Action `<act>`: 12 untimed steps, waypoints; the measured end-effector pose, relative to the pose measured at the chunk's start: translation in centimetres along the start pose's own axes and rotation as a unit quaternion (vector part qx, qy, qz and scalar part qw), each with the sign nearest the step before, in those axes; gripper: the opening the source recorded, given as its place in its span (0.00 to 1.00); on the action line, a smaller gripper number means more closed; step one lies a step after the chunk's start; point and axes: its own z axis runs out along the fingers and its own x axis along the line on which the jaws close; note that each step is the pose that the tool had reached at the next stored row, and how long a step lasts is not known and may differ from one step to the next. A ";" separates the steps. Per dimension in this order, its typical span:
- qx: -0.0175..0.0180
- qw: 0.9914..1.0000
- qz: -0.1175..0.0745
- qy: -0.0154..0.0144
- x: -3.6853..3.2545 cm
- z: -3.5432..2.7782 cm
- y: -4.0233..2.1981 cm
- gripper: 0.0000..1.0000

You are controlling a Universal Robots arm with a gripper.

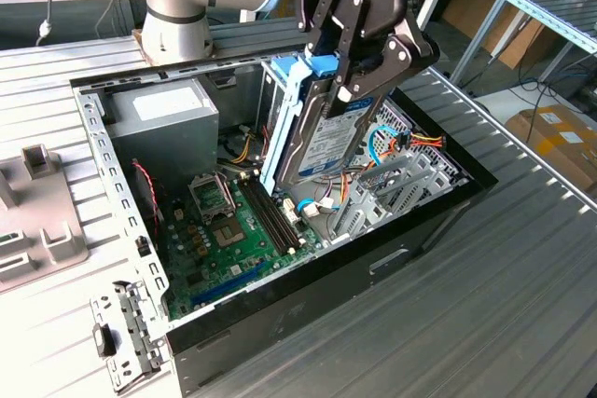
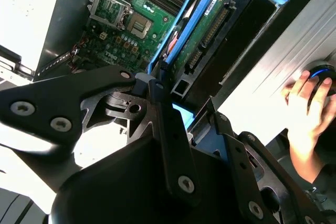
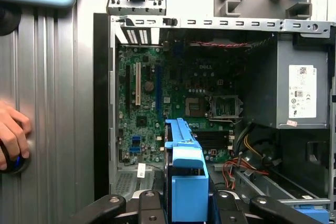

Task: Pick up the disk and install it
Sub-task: 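Pick up the disk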

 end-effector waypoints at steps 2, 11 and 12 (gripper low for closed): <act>0.000 1.000 0.000 0.000 0.35 0.01 -0.31 0.37; 0.000 1.000 0.000 0.000 0.97 0.05 -1.17 0.37; 0.000 1.000 0.000 0.000 1.07 0.06 -1.37 0.37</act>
